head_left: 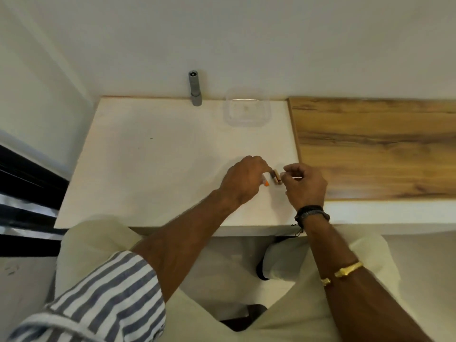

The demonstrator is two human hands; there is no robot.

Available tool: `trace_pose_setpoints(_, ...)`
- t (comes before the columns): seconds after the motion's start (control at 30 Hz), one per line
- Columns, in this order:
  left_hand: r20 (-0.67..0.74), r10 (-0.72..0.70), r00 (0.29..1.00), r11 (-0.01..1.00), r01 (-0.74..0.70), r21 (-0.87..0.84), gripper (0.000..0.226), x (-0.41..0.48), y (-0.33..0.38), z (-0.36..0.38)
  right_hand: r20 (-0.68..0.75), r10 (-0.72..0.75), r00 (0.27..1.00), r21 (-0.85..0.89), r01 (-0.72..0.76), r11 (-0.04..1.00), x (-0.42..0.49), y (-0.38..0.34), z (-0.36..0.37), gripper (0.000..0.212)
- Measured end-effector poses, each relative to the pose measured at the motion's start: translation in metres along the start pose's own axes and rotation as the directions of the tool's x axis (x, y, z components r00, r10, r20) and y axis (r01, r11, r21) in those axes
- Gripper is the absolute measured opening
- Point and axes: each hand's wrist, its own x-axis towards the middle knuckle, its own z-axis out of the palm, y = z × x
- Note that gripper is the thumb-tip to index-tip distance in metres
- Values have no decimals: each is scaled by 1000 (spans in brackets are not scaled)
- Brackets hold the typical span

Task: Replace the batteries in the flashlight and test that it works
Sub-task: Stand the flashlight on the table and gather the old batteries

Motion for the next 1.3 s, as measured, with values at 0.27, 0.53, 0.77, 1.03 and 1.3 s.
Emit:
trace_pose_setpoints(0.27,158,40,987,954,-85,288,29,4,-8,8,66,-15,998,-278,33,960,1,7,12,30)
trace_pose_setpoints(0.53,111,25,994,962,-54,268,21,1,-14,8,139,10,990,-346,39,938,1,2,17,19)
trace_pose_setpoints(0.77,55,1,998,983,-11,183,19,0,-26,9,184,-7,983,-400,81,913,4,2,19,12)
trace_pose_setpoints(1.03,-172,89,981,986,-62,156,21,32,-36,-35,205,-167,964,-241,215,946,51,-46,29,5)
trace_pose_setpoints(1.3,-280,-15,960,971,80,224,20,108,-57,-90,245,-283,927,-351,357,866,139,-116,60,10)
